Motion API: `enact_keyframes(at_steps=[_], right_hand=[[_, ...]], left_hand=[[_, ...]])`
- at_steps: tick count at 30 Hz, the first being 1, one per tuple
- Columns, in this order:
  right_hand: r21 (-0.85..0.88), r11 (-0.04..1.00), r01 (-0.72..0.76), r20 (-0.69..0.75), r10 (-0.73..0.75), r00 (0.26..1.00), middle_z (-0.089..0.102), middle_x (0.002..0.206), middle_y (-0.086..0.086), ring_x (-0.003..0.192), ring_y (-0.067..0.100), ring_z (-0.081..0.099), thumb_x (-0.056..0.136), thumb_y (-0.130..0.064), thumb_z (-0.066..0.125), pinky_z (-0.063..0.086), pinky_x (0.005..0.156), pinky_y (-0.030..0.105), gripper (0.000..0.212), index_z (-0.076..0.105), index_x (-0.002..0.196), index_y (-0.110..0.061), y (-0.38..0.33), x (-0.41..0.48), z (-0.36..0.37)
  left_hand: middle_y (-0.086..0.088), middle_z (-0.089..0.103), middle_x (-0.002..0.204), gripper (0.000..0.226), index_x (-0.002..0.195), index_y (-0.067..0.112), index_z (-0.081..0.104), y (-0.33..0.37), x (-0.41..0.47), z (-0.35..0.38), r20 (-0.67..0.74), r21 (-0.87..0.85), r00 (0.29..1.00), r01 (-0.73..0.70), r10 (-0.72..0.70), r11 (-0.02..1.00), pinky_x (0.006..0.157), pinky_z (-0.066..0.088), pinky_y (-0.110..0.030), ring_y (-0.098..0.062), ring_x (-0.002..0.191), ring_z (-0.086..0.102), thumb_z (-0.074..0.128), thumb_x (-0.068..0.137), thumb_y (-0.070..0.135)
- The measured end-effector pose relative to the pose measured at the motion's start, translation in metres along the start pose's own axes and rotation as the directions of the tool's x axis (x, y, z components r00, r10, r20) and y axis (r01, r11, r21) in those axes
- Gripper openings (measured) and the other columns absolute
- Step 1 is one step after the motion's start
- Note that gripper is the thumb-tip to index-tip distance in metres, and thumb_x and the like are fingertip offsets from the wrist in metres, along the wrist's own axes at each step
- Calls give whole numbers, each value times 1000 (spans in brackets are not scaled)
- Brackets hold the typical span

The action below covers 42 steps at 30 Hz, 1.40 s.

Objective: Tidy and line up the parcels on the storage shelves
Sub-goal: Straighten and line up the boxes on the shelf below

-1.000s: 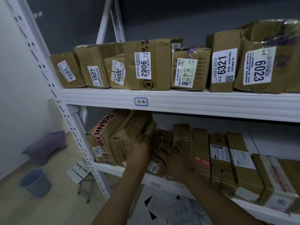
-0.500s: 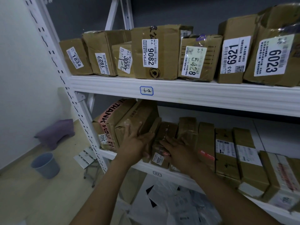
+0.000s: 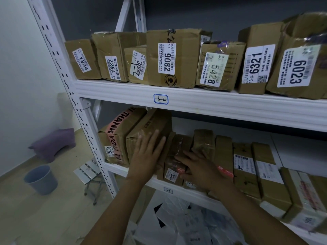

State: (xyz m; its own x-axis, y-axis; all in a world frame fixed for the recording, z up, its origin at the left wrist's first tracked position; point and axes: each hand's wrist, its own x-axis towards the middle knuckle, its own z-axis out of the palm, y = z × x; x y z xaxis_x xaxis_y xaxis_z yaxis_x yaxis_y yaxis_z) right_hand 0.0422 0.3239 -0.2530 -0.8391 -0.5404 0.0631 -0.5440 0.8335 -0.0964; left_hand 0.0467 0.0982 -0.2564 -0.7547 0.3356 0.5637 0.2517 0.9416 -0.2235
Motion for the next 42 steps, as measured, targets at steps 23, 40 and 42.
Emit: enact_keyframes(at_steps=[23,40,42], right_hand=[[11,998,-60,13,59,998,11,162,2,149,22,9,97,-48,47,2,119,40,65,16,153,-34,-12,-1,0],[-60,900,-432,-93,426,900,56,131,1,119,24,50,95,-53,43,38,96,35,42,58,125,-26,46,-123,-60],[-84,873,-481,-96,473,876,51,139,3,124,24,47,95,-51,44,36,102,37,44,54,131,-28,64,-152,-67]], left_hand=[[-18,50,139,67,128,23,59,-10,3,1,81,-38,997,8,-5,999,106,30,-62,-45,133,38,83,66,33],[-17,55,129,49,118,11,66,113,36,-52,197,-139,976,-63,90,988,104,38,-52,-39,123,47,72,74,31],[-21,53,131,40,113,7,67,145,39,-60,232,-152,967,-68,103,986,105,36,-51,-39,123,46,68,80,30]])
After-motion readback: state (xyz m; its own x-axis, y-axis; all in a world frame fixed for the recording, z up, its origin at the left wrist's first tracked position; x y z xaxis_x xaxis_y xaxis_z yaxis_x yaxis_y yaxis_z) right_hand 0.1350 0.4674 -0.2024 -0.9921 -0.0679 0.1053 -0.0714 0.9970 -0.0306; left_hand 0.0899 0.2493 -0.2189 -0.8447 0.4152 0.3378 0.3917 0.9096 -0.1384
